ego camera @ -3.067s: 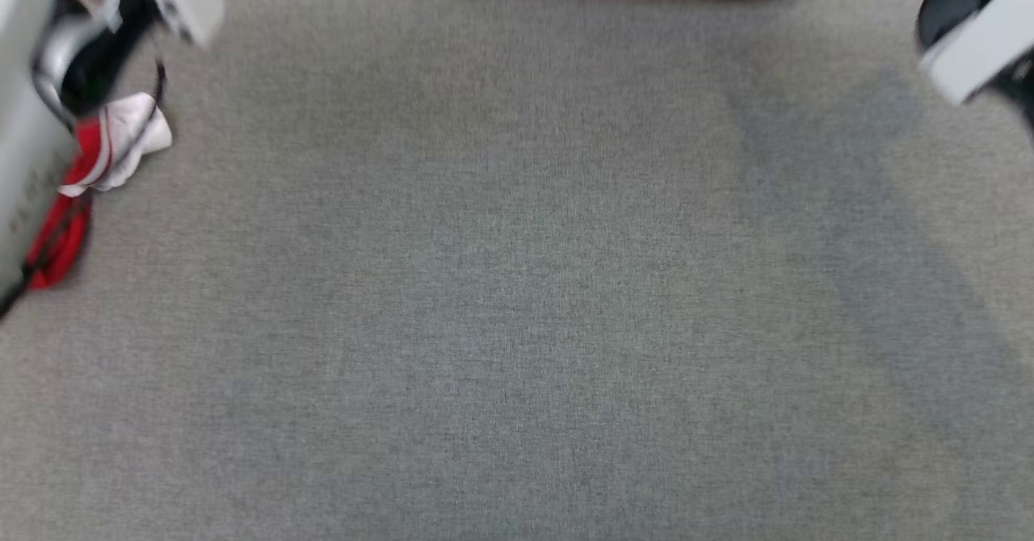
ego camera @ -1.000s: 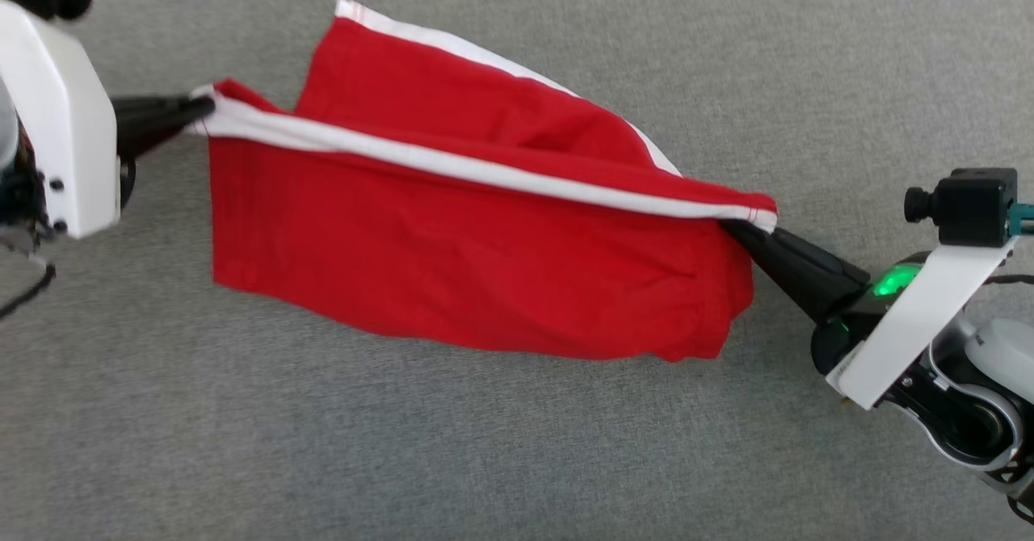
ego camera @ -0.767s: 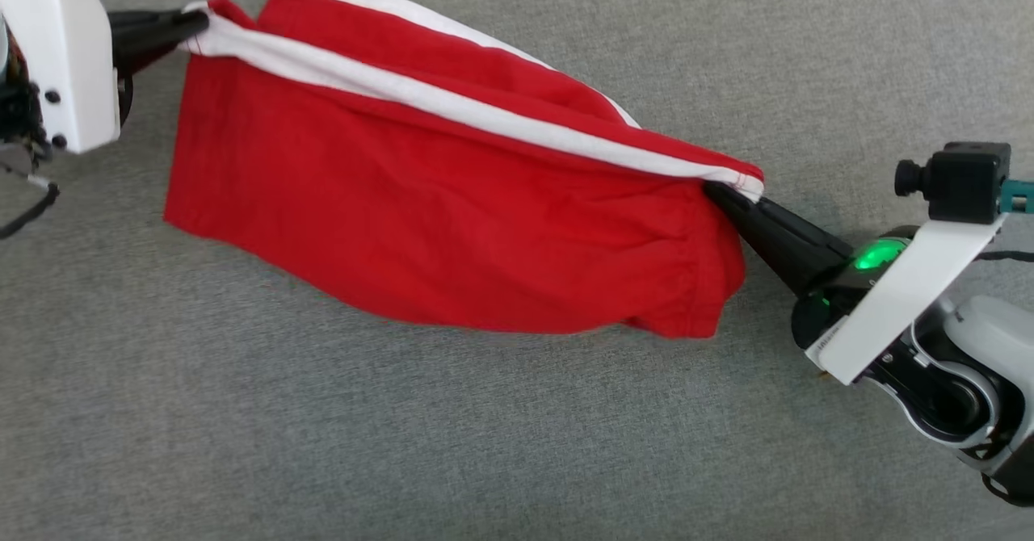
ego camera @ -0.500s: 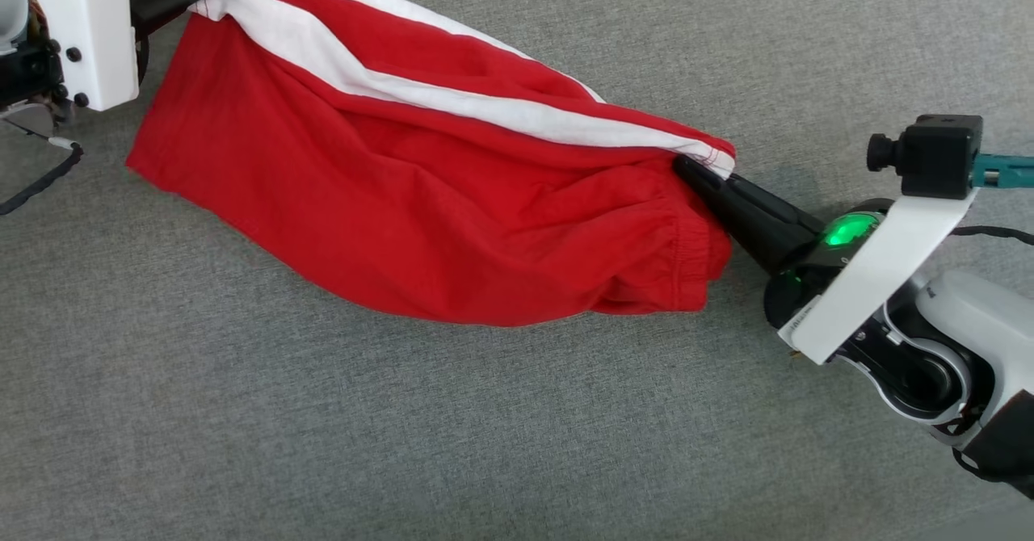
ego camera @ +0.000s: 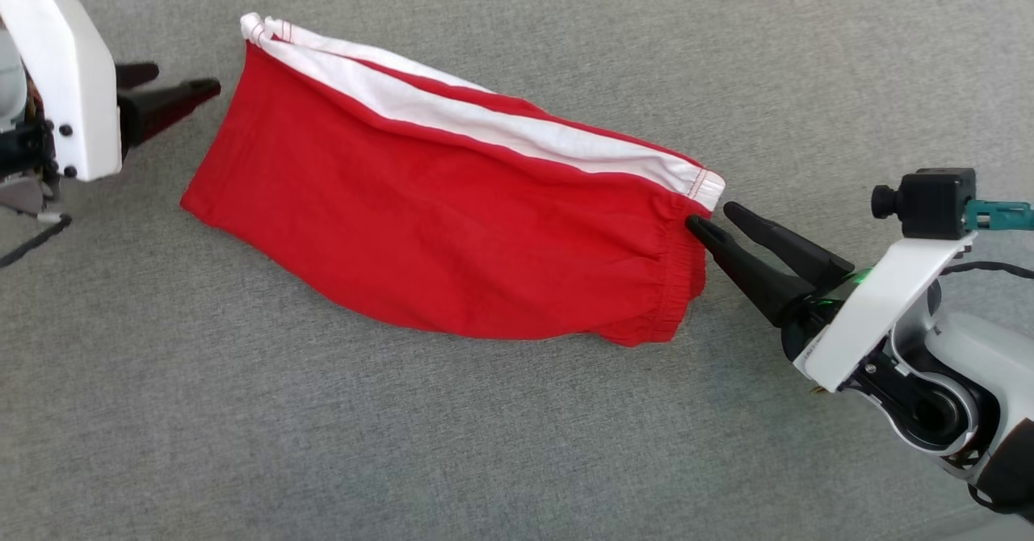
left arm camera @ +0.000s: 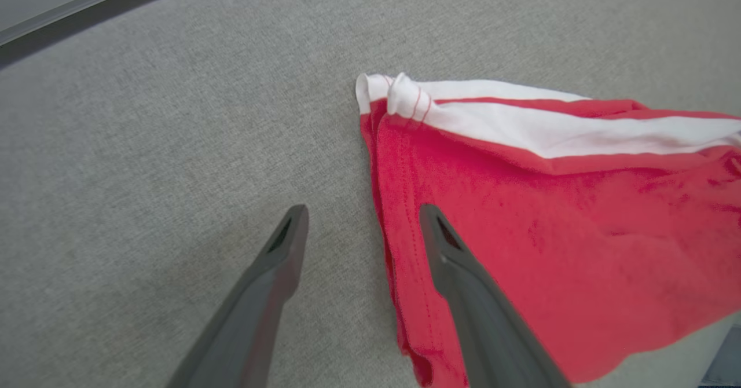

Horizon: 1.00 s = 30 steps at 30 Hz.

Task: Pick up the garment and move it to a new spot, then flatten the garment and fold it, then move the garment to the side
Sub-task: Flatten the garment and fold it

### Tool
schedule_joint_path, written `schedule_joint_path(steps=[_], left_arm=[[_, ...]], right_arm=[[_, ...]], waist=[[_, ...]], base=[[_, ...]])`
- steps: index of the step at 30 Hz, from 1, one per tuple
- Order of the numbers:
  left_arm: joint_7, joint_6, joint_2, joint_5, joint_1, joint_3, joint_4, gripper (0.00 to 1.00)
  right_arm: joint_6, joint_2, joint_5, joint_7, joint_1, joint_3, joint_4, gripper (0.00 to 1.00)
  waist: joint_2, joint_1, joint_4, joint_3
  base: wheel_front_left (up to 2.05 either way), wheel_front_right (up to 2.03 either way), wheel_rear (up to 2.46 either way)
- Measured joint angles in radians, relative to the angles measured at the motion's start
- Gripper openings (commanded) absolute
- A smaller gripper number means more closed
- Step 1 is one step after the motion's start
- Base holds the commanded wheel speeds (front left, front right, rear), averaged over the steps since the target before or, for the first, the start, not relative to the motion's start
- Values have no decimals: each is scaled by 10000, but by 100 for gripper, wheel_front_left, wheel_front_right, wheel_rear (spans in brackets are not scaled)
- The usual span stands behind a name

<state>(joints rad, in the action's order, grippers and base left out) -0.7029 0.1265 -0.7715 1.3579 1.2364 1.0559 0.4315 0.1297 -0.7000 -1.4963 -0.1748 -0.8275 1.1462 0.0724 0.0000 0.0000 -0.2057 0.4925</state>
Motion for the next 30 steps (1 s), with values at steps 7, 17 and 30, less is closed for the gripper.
schedule_joint_path(steps=[7,17,30], left_arm=[[-244,4,-79,332,-508,211,-115,100],[-892,15,12,1110,-527,144,-113,100],[-596,31,81,1338,-1205,198,-105,0]], right_arm=[[0,-228,-94,-299,207,-121,-334,100],[0,-493,86,-721,392,-593,-552,100],[0,-732,98,-823,1068,-999,-290,100]], waist=[[0,0,-314,38],[0,0,-854,305],[0,0,-358,-313]], base=[[0,0,0],[0,0,0],[0,0,0]])
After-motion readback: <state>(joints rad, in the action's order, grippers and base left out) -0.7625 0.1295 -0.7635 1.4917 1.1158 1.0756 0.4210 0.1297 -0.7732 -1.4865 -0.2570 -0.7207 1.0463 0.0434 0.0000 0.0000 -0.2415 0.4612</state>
